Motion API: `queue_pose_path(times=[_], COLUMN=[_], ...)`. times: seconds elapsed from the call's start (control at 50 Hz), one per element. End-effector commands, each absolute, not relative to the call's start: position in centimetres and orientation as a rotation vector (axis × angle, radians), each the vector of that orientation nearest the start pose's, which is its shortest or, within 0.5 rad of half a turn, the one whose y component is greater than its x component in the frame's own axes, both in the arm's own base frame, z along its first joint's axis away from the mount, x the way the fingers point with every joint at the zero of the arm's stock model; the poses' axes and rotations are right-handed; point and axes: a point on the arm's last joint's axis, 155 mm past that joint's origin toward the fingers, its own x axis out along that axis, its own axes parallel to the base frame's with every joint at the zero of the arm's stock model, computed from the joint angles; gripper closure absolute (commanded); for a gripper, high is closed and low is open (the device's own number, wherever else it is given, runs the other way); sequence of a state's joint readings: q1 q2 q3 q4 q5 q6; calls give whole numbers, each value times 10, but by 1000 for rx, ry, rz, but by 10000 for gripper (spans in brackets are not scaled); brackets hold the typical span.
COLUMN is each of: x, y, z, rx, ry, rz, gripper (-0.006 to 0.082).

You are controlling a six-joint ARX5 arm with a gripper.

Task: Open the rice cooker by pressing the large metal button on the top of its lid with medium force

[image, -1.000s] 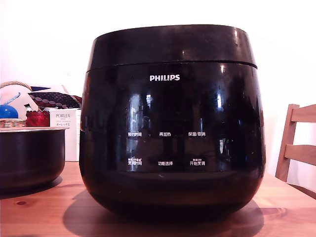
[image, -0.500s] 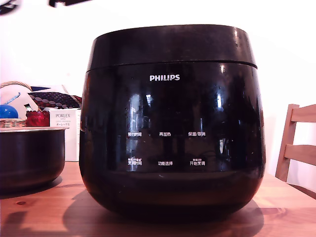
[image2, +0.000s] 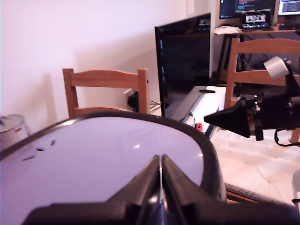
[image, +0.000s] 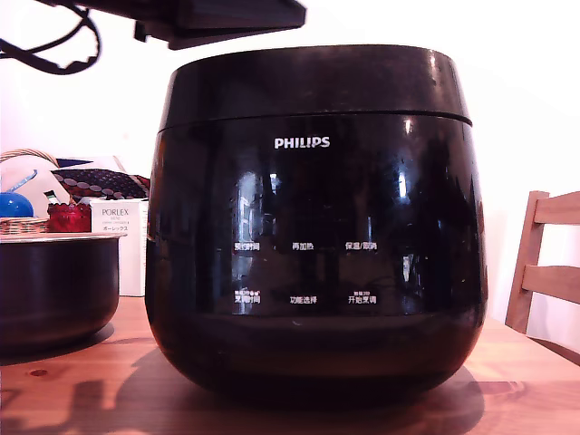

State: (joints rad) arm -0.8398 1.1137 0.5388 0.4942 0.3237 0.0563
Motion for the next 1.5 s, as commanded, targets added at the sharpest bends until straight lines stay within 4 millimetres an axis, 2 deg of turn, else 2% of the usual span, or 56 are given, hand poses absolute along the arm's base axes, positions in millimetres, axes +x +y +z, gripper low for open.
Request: queue_pose_path(times=[0.0, 0.3, 0.52, 0.76, 0.98, 1.48], x=[215, 225, 228, 228, 224, 219], y=[-328, -328, -335, -335, -327, -316], z=[242, 235, 230, 212, 185, 157], rx=[74, 83, 96, 181, 239, 311], ry=[40, 63, 105, 202, 308, 411], rz=[-1161, -1116, -1120, -1121, -1112, -1096], gripper=[786, 786, 786, 786, 786, 786])
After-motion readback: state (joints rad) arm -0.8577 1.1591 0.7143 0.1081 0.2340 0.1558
